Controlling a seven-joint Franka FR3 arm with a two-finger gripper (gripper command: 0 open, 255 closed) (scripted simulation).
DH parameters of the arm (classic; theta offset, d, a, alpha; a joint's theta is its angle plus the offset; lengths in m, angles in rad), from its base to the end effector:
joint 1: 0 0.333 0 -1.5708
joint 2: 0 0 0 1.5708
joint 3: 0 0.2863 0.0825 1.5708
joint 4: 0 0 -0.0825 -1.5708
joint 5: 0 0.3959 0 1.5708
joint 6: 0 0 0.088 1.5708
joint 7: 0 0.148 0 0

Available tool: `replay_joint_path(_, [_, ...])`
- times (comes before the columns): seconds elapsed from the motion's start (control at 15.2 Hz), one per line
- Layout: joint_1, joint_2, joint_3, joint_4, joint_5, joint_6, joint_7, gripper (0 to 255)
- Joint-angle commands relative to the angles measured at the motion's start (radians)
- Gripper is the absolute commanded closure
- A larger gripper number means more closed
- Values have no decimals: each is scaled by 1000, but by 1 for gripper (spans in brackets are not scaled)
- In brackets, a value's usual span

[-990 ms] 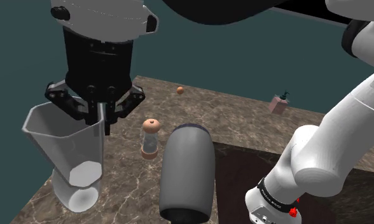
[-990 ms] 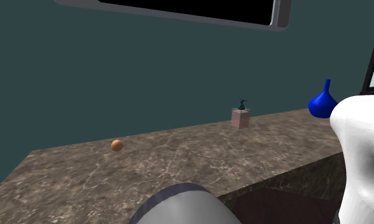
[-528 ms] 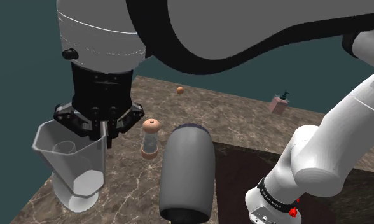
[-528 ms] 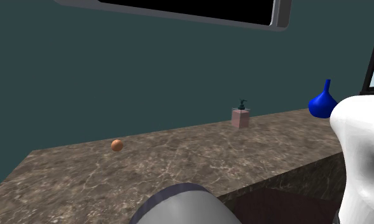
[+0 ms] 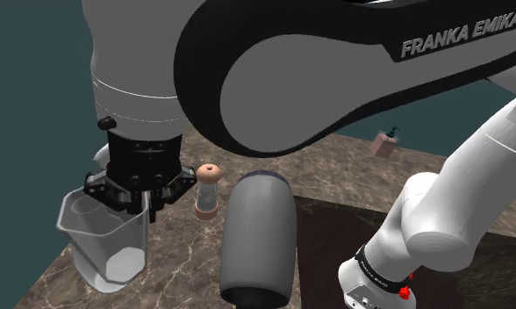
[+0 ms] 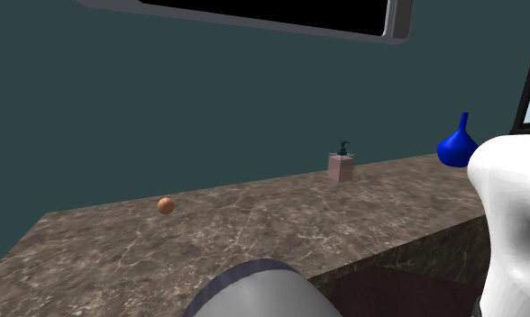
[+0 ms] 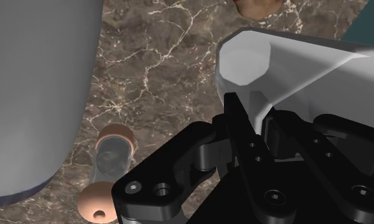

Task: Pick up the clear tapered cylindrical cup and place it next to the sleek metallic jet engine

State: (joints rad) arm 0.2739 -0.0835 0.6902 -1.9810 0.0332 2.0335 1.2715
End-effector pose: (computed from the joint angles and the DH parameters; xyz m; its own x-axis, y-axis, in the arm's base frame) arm 0.3184 0.4716 0.4305 0.9471 -0.3160 0.0554 -0.3092 -0.9451 -0.1054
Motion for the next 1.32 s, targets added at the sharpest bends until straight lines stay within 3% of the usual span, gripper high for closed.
replay_joint_path(0.0, [1,0,1,-28,0,28,1,255])
replay_joint_path(1.25, [6,114,17,-190,-95,277,73,255])
